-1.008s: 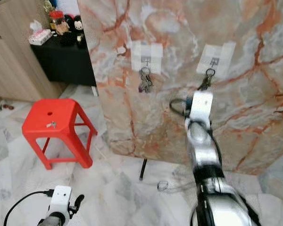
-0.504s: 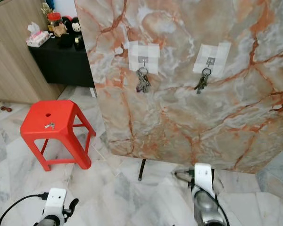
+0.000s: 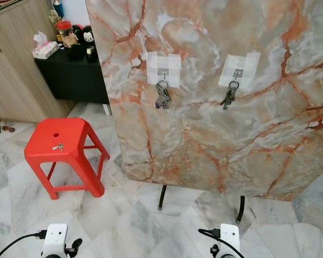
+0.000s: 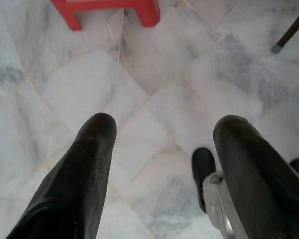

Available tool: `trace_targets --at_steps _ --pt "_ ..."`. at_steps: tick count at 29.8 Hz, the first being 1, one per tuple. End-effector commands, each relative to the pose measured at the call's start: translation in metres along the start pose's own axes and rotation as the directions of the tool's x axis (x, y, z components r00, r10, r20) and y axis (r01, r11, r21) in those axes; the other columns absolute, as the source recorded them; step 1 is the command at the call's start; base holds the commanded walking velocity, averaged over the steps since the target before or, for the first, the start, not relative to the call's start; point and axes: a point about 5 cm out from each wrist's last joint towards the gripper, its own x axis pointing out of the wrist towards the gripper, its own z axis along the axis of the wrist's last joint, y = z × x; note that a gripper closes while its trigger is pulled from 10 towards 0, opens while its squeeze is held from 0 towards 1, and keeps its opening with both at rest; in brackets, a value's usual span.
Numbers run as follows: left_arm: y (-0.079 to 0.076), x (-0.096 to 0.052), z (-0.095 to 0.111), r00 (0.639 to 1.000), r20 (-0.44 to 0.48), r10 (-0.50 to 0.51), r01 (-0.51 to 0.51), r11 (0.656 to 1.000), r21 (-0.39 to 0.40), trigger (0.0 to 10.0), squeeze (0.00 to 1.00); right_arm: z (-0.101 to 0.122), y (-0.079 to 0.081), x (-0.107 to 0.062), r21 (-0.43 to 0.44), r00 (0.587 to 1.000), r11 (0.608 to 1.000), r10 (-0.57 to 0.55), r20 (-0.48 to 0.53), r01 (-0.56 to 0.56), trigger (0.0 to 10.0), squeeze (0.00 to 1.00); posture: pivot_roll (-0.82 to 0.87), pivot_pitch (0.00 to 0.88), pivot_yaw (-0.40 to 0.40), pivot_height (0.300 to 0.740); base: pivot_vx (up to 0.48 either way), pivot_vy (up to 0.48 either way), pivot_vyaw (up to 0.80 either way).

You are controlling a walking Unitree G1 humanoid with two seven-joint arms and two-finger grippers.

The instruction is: Hang keys on a hook

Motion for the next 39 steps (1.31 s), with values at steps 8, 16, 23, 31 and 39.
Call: trace_targets --at_steps 8,16,23,31,39 --pt "-0.010 -0.001 -0.008 0.998 -0.047 -0.029 0.029 1.000 -0.007 10.0 0.00 0.008 0.003 0.001 -0.020 1.000 1.000 0.015 0.017 -0.015 10.0 0.00 -0.03 0.000 -0.020 0.740 0.000 0.151 0.00" --pt "-0.013 -0.002 -0.011 0.998 -0.058 -0.030 0.030 1.000 0.000 10.0 0.00 0.003 0.005 0.000 -0.034 1.000 0.999 0.026 0.008 -0.025 10.0 0.00 -0.02 0.000 -0.030 0.740 0.000 0.355 0.00" --pt "-0.013 -0.003 -0.013 0.997 -0.064 -0.034 0.034 0.999 -0.001 10.0 0.00 -0.003 0.004 0.000 -0.040 1.000 0.999 0.027 -0.003 -0.027 10.0 0.00 -0.03 0.000 -0.029 0.740 0.000 0.413 0.00" --pt "-0.015 -0.003 -0.012 0.997 -0.065 -0.042 0.043 0.999 0.014 10.0 0.00 -0.002 0.004 0.000 -0.043 1.000 0.999 0.029 -0.004 -0.029 10.0 0.00 -0.03 0.000 -0.029 0.740 0.000 0.480 0.00" --pt "-0.014 -0.002 -0.012 0.997 -0.066 -0.040 0.041 0.999 0.018 10.0 0.00 0.002 0.006 0.000 -0.045 0.999 0.998 0.038 0.009 -0.038 10.0 0.00 -0.02 0.000 -0.029 0.740 0.000 0.480 0.00"
